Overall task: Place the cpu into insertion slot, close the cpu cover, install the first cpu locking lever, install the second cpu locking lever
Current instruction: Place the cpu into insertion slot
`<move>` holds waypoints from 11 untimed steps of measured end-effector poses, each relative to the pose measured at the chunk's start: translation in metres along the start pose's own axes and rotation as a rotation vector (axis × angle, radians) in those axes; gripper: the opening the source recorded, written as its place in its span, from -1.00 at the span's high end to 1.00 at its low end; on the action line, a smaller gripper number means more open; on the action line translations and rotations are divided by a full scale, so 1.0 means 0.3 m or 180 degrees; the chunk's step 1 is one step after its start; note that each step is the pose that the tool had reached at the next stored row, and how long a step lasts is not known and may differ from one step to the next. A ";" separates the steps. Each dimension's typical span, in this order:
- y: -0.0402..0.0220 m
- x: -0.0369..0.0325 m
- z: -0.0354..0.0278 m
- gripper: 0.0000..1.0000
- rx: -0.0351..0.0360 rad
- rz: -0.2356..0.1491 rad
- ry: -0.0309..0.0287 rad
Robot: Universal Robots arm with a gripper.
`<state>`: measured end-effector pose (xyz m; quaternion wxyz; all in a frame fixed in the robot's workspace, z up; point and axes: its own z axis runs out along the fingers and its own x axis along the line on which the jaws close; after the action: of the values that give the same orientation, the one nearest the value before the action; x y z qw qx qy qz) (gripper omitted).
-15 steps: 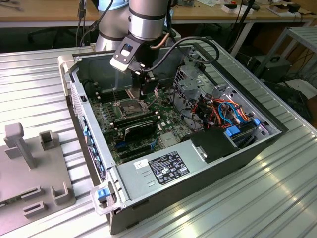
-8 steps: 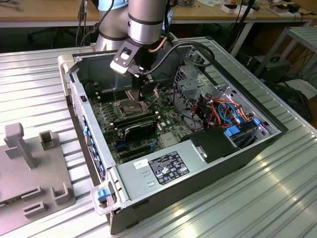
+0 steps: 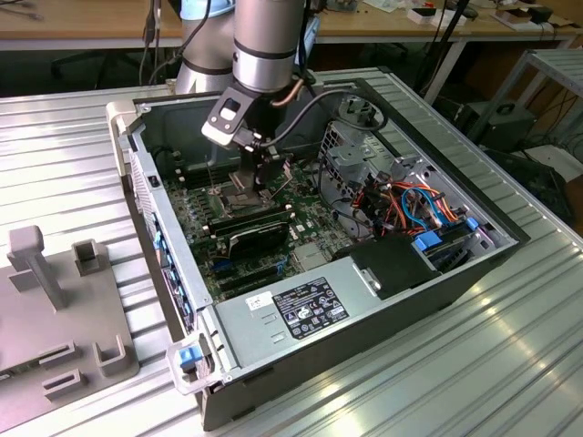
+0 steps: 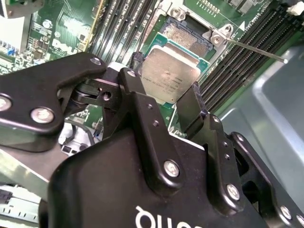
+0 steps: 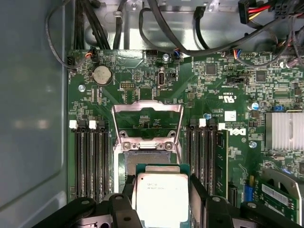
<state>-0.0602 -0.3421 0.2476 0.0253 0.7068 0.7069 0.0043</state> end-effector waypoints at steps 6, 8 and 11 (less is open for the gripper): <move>-0.007 0.006 0.037 -0.08 -0.0015 -0.0004 0.0000; -0.013 0.007 0.049 -0.08 -0.0024 -0.0006 0.0000; -0.022 0.009 0.063 -0.08 -0.0060 -0.0006 0.0000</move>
<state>-0.0659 -0.3400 0.2284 0.0319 0.7059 0.7075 0.0109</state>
